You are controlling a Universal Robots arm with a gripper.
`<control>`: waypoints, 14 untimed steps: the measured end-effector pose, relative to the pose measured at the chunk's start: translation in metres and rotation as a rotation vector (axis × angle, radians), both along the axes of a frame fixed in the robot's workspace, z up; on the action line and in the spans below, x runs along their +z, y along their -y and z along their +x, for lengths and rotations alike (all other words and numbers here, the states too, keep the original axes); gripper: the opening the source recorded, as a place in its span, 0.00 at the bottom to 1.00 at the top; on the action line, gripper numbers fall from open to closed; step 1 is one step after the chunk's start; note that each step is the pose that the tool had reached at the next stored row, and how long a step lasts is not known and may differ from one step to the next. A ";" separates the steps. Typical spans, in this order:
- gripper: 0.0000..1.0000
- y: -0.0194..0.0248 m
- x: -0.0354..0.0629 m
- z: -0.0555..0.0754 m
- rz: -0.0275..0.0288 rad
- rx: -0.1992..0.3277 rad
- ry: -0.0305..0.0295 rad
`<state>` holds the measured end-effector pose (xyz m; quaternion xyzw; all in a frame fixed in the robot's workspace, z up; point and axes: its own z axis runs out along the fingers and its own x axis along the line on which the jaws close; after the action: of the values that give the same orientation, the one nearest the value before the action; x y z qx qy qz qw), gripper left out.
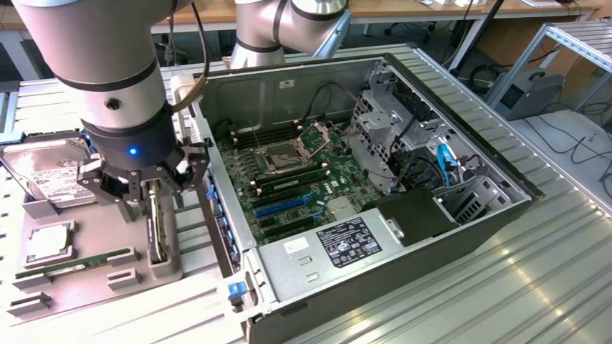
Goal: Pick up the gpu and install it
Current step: 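Pick up the gpu and move the gpu toward the slot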
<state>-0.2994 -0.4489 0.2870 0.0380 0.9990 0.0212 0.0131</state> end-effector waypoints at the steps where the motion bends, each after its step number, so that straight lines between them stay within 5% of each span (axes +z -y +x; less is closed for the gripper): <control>1: 0.48 0.0000 -0.0005 0.000 0.0001 0.000 0.0001; 14: 0.48 0.0000 -0.0058 0.000 0.0001 0.000 0.0002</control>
<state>-0.2994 -0.4489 0.2812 0.0380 0.9990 0.0212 0.0131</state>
